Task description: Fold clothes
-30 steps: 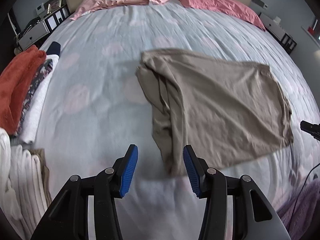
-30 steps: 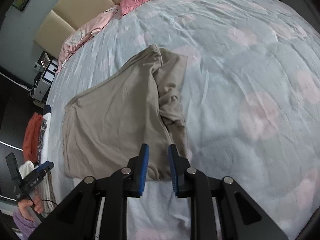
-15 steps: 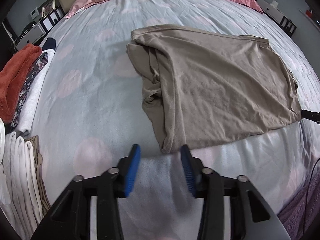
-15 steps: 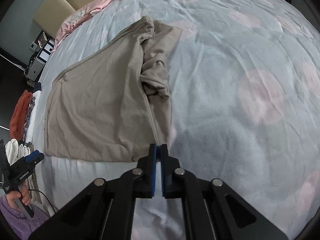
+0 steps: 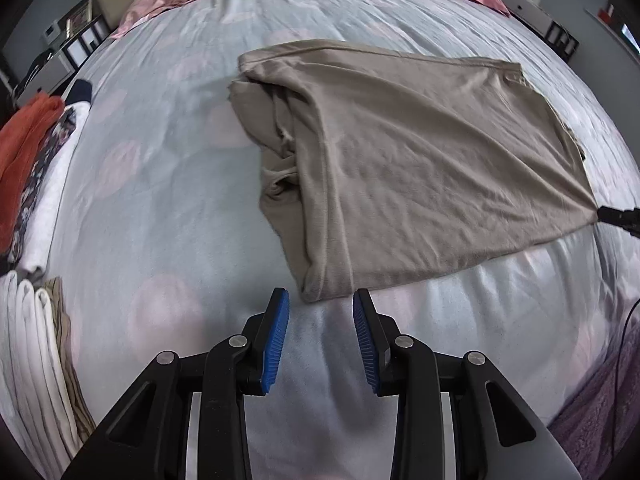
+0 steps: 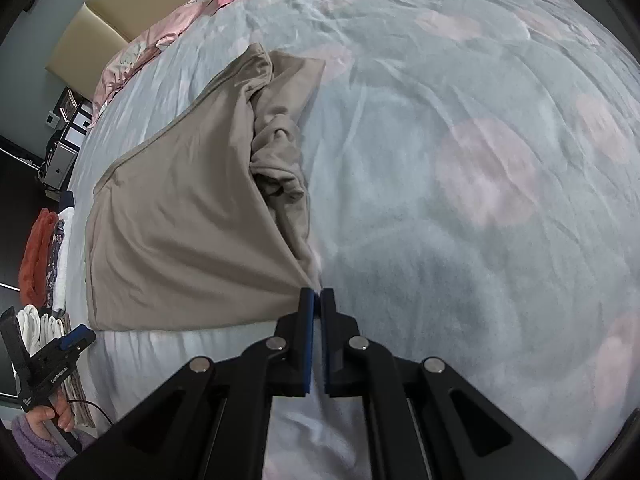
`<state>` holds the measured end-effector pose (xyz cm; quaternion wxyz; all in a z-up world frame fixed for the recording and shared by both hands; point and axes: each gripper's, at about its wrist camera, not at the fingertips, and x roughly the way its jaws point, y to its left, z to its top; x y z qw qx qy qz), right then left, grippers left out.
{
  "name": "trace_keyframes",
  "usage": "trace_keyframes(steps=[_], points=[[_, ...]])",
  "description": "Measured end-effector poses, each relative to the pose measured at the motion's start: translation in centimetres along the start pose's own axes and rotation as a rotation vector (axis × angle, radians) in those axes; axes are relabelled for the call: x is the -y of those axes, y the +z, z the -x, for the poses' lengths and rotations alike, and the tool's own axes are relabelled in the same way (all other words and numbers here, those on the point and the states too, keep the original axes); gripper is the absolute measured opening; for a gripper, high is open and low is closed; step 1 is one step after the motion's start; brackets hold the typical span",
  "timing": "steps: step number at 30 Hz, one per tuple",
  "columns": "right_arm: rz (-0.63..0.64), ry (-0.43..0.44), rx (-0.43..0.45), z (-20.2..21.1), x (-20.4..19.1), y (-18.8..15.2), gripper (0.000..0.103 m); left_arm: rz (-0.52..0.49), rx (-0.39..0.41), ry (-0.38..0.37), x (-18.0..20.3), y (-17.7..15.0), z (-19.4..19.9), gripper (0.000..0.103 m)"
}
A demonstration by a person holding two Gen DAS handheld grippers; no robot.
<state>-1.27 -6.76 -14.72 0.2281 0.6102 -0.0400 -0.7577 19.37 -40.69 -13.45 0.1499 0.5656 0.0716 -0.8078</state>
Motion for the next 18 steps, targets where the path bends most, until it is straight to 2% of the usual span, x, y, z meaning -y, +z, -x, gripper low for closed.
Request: trace_keyframes(steps=[2, 3, 4, 5, 9, 16, 18], points=[[-0.004, -0.004, -0.002, 0.0, 0.1, 0.0, 0.003, -0.038, 0.01, 0.036, 0.7, 0.1, -0.4, 0.035], [-0.007, -0.005, -0.003, -0.1, 0.1, -0.1, 0.003, -0.048, 0.007, 0.051, 0.8, 0.1, -0.6, 0.031], [-0.009, -0.006, -0.004, -0.1, 0.2, -0.1, 0.003, -0.058, 0.003, 0.066, 1.0, 0.1, -0.9, 0.014], [-0.011, -0.007, -0.005, -0.1, 0.2, -0.1, 0.003, -0.069, 0.0, 0.081, 1.1, 0.1, -1.2, 0.004], [-0.013, -0.012, -0.009, -0.3, 0.3, 0.0, 0.003, -0.048, 0.003, 0.084, 0.5, -0.1, -1.0, 0.003], [-0.037, -0.027, -0.013, -0.3, 1.2, 0.2, 0.003, 0.138, 0.004, 0.152, -4.1, -0.9, 0.1, 0.0], [-0.036, -0.026, -0.01, -0.1, 1.8, 0.3, 0.003, 0.166, 0.022, 0.124, -4.7, -1.0, 0.6, 0.0]])
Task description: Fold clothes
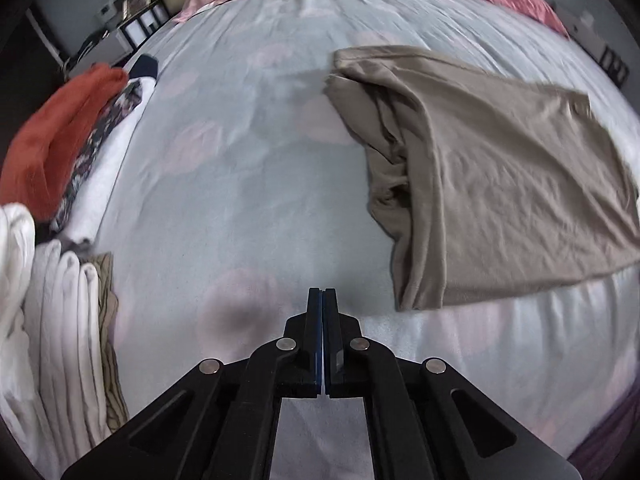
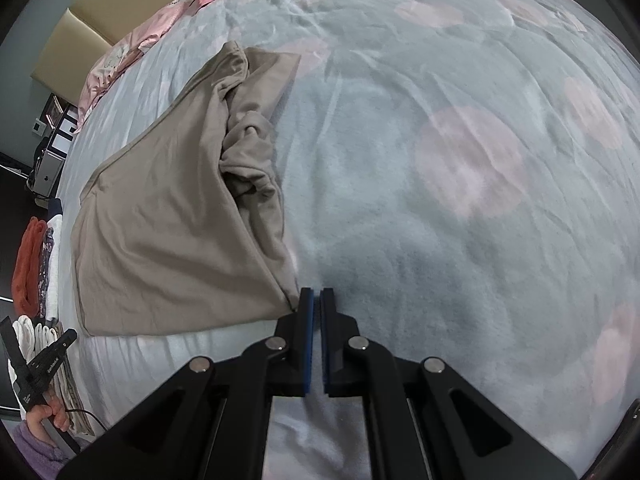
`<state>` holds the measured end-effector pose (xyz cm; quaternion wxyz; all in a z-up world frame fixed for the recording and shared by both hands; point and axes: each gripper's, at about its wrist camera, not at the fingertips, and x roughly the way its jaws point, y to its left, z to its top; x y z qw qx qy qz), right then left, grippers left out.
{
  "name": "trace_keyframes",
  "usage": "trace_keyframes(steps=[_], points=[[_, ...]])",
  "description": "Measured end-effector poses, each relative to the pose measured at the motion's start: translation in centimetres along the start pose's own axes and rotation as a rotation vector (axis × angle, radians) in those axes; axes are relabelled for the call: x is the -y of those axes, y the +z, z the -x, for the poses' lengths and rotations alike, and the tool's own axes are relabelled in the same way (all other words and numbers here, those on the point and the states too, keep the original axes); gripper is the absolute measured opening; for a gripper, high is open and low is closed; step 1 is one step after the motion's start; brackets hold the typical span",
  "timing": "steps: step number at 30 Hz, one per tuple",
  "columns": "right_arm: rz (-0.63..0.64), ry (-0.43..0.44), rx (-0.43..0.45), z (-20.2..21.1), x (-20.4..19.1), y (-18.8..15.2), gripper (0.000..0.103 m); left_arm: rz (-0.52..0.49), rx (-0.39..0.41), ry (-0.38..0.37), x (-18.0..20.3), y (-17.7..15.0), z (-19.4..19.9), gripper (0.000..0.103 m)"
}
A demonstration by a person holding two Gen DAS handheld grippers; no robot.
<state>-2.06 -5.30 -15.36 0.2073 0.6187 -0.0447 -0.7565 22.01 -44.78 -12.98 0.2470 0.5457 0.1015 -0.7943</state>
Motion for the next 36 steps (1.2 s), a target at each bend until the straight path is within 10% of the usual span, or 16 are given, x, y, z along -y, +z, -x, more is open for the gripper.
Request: trace_keyframes(steps=[8, 20, 30, 36], points=[[0.049, 0.037, 0.04, 1.3, -0.5, -0.3, 0.012, -0.197, -0.011, -0.031, 4.2, -0.7, 0.0, 0.032], [0.15, -0.08, 0.0, -0.5, -3.6, -1.3, 0.011, -0.362, 0.002, 0.054, 6.7, -0.8, -1.1, 0.008], [0.131, -0.124, 0.015, -0.1, -2.4, -1.2, 0.004, -0.178, 0.021, 0.202, 2.0, -0.4, 1.2, 0.0], [0.126, -0.12, 0.01, -0.5, -2.7, -1.0, 0.005, -0.086, 0.013, 0.091, -0.1, -0.4, 1.7, 0.0]])
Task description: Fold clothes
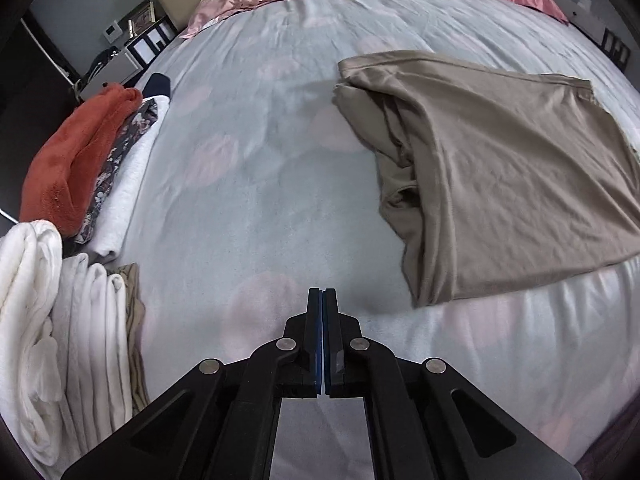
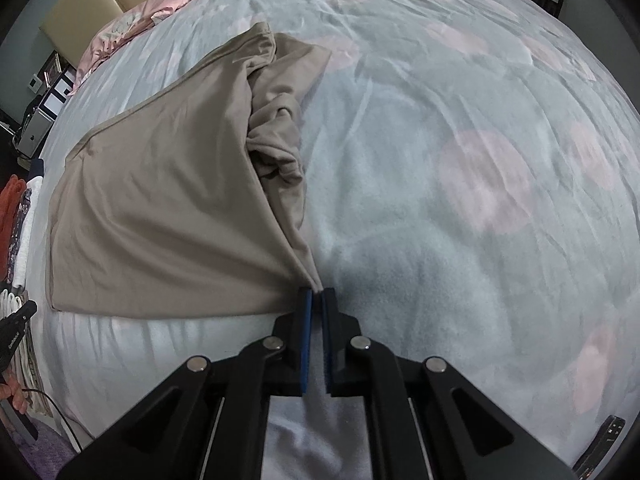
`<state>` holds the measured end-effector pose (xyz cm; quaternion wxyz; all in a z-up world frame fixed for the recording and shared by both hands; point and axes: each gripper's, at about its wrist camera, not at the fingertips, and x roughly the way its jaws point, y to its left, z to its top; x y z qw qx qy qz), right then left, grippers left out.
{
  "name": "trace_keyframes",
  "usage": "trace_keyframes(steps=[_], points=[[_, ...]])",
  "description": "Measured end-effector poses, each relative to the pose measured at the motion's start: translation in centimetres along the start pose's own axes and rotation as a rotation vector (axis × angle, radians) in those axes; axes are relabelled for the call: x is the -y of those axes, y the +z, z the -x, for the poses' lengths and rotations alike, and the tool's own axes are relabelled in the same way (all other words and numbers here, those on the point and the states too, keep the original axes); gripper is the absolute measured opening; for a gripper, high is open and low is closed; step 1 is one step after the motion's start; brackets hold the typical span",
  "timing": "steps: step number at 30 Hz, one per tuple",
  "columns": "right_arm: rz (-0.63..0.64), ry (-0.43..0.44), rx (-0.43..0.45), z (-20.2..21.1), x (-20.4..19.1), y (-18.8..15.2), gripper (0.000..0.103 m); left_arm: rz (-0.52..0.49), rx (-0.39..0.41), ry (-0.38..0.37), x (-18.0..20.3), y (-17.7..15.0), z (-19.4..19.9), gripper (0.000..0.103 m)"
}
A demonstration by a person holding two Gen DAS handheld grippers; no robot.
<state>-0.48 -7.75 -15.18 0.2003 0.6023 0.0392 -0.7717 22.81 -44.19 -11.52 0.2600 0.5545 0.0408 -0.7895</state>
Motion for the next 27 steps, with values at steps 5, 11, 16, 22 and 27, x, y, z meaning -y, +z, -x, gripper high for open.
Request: trace_keyframes(steps=[5, 11, 16, 22, 27], points=[[-0.009, 0.012, -0.006, 0.0, 0.0, 0.0, 0.005, -0.096, 0.019, -0.089, 2.1, 0.2, 0.0, 0.014], [-0.017, 0.02, -0.007, 0.0, 0.2, -0.1, 0.006, -0.186, 0.023, -0.118, 4.1, 0.0, 0.0, 0.038], [-0.01, 0.015, -0.009, -0.1, -0.2, 0.0, 0.006, -0.206, 0.002, -0.113, 4.7, 0.0, -0.7, 0.038], [-0.005, 0.013, -0.011, -0.4, -0.4, 0.1, 0.006, -0.233, -0.002, -0.122, 5.3, 0.1, -1.7, 0.021], [-0.005, 0.01, -0.011, -0.6, -0.7, 0.1, 0.006, -0.25, 0.013, -0.073, 5.4, 0.2, -1.6, 0.006]])
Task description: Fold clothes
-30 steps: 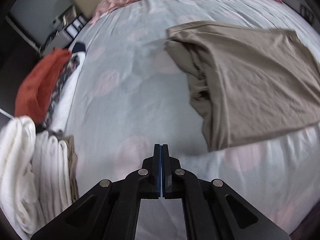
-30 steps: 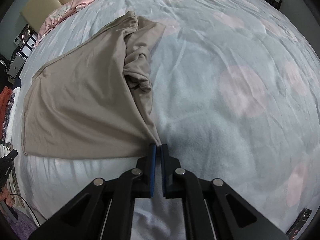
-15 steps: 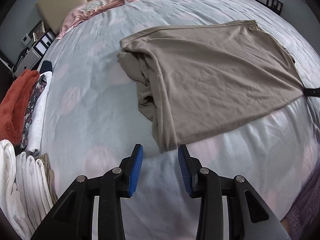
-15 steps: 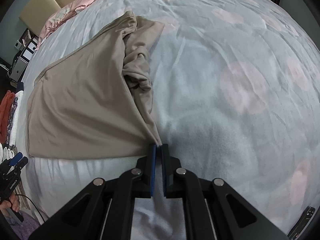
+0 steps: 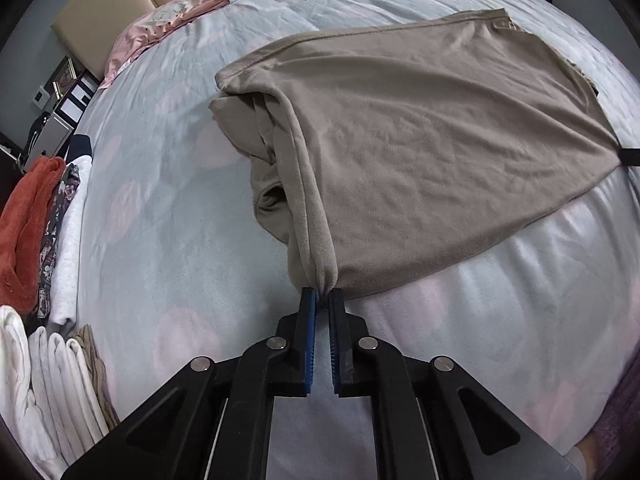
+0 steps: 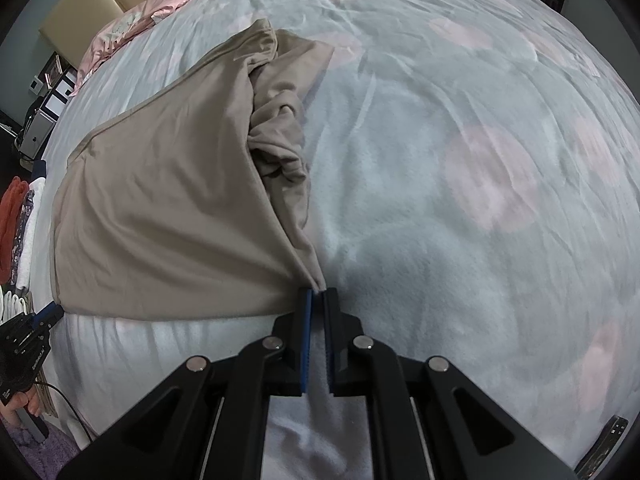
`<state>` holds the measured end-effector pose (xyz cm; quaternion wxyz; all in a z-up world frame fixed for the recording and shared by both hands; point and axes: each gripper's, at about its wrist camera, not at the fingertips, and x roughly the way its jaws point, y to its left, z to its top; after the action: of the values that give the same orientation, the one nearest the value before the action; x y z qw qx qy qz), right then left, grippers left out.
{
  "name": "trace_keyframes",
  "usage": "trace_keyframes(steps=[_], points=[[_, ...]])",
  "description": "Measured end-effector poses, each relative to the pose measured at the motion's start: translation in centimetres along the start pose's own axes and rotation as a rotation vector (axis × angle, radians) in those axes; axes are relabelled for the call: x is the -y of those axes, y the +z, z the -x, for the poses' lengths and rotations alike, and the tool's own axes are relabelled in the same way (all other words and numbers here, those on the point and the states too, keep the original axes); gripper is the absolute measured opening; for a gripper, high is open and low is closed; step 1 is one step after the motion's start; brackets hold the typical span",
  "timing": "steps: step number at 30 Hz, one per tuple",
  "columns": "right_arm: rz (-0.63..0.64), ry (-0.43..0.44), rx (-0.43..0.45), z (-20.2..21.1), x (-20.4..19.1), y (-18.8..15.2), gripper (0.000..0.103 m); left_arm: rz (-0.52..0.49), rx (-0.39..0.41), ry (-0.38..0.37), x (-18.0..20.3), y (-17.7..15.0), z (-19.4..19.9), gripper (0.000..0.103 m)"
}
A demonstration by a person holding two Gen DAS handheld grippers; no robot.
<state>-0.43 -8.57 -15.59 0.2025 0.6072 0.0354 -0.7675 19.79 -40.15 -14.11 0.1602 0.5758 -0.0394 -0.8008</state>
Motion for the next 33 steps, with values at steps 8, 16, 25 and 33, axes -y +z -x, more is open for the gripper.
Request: trace_keyframes(steps=[8, 16, 25, 33], points=[[0.02, -0.03, 0.0, 0.0, -0.4, -0.3, 0.005, 0.106, -0.064, 0.129, -2.7, -0.9, -0.3, 0.0], [0.004, -0.01, 0.007, 0.5, -0.1, -0.3, 0.006, 0.207, -0.068, 0.118, -4.5, -1.6, -0.1, 0.001], [-0.087, 0.049, 0.156, 3.7, 0.6, -0.4, 0.014, 0.279, 0.048, 0.018, -5.0, -0.9, 2.2, 0.051], [-0.163, 0.145, 0.116, 1.9, 0.2, 1.1, 0.026, 0.421, 0.04, -0.188, -5.1, 0.0, 1.5, 0.064]])
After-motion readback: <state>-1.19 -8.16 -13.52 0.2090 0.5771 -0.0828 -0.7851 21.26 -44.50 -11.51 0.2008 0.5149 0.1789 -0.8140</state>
